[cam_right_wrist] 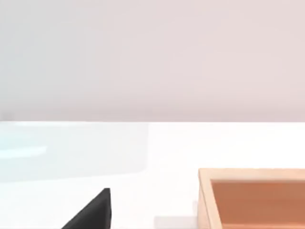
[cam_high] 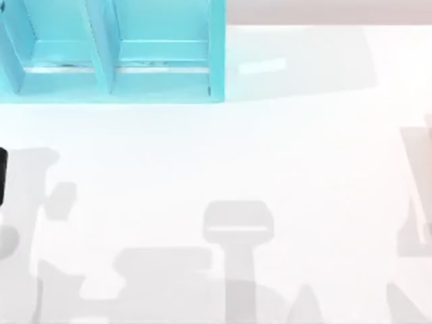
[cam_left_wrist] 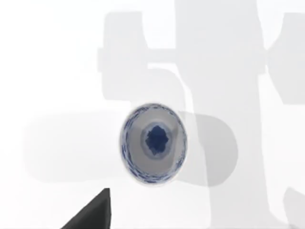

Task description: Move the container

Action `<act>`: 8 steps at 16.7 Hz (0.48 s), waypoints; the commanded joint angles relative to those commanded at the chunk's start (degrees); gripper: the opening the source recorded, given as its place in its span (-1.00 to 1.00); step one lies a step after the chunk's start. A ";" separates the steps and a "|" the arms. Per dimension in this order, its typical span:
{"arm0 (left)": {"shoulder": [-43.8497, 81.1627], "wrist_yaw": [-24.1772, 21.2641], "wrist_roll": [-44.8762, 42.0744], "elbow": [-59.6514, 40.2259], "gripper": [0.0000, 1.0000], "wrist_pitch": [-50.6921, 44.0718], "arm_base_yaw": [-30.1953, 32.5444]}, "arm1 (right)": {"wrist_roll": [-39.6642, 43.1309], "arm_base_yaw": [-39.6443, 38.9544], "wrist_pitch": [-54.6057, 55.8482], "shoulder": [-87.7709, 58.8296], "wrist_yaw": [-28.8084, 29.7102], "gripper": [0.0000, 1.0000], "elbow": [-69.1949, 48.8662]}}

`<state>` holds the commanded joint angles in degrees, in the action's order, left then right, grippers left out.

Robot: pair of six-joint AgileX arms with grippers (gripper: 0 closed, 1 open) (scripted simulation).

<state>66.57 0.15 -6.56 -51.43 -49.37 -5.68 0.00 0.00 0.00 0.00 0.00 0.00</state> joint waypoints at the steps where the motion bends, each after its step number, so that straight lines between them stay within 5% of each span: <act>1: 4.53 0.00 -0.46 -3.60 1.00 -3.50 -0.39 | 0.00 0.00 0.00 0.00 0.00 1.00 0.00; 8: 26.36 -0.12 -2.62 -21.82 1.00 -19.66 -2.29 | 0.00 0.00 0.00 0.00 0.00 1.00 0.00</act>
<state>92.93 0.03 -9.18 -73.25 -69.03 -7.97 0.00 0.00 0.00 0.00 0.00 0.00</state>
